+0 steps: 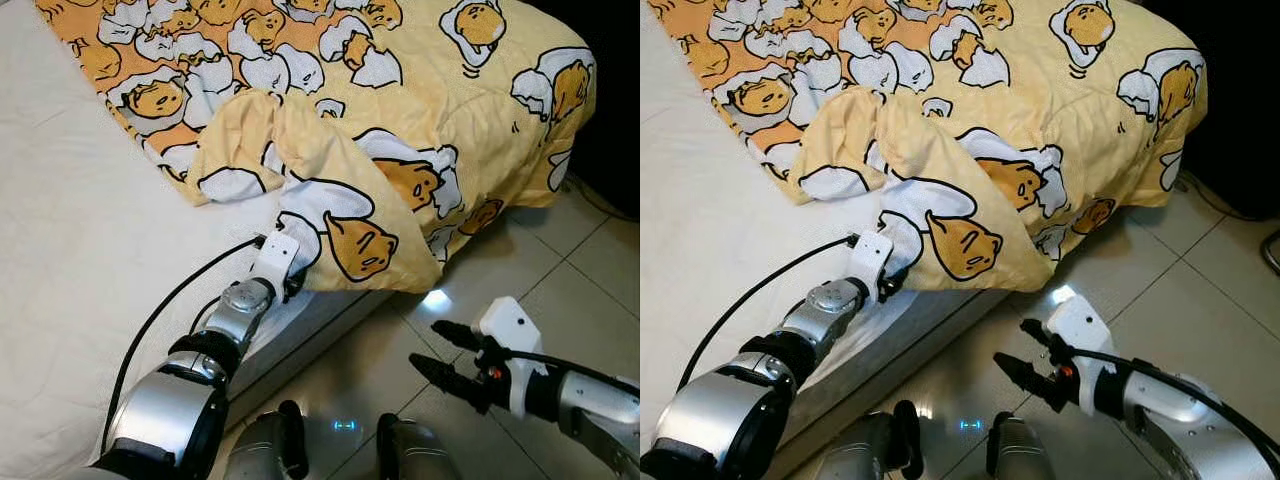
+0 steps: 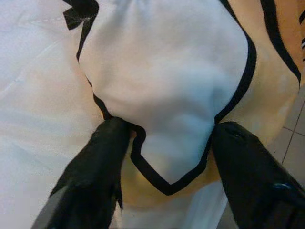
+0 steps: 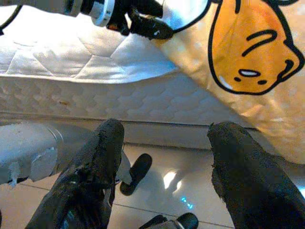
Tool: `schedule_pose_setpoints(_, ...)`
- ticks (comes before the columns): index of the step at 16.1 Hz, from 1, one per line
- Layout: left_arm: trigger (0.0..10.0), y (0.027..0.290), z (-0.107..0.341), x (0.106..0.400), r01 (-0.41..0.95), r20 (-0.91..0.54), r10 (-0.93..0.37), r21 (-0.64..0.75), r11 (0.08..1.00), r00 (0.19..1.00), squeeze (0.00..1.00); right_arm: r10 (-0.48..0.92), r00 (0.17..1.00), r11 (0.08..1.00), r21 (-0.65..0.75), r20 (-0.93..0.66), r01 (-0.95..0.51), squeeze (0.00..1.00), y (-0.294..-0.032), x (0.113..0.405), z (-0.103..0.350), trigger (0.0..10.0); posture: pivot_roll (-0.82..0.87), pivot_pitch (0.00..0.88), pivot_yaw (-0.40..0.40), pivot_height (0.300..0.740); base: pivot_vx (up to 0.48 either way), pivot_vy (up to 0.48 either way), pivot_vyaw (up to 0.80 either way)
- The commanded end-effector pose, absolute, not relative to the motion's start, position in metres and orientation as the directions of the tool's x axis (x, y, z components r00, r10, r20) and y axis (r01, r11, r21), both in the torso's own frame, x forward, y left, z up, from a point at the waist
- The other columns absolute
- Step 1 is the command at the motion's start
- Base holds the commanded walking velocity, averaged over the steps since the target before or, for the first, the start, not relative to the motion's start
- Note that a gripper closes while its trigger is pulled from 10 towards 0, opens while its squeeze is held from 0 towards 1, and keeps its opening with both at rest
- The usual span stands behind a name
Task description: Clean up the room
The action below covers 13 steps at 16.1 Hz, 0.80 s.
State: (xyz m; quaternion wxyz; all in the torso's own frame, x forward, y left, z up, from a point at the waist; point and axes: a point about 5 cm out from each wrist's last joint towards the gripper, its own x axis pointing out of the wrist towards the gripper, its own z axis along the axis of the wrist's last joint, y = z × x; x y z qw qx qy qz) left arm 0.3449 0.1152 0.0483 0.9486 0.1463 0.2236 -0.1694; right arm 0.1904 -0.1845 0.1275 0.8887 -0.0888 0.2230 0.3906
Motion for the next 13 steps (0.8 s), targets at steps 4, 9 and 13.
schedule_pose_setpoints(4,0.0,0.1242,0.0379,0.3382,0.374,-0.509,-0.226,0.211,0.903,0.831,0.00,0.672,0.574,0.667,0.045,-0.468,-0.744,0.00,-0.1813,0.1891,0.1257,10.0,-0.20,0.259,0.094,0.740,0.000,0.000,0.00)
schedule_pose_setpoints(9,0.0,0.1257,0.0381,0.3386,0.377,-0.514,-0.222,0.220,0.900,0.829,0.00,0.668,0.578,0.670,0.042,-0.468,-0.741,0.00,-0.1815,0.1900,0.1248,10.0,-0.20,0.256,0.097,0.740,0.000,0.000,0.00)
schedule_pose_setpoints(13,0.0,0.1285,0.0393,0.3396,0.369,-0.510,-0.216,0.220,0.903,0.833,0.00,0.663,0.582,0.674,0.038,-0.471,-0.738,0.00,-0.1825,0.1909,0.1241,10.0,-0.20,0.256,0.097,0.740,0.000,0.000,0.00)
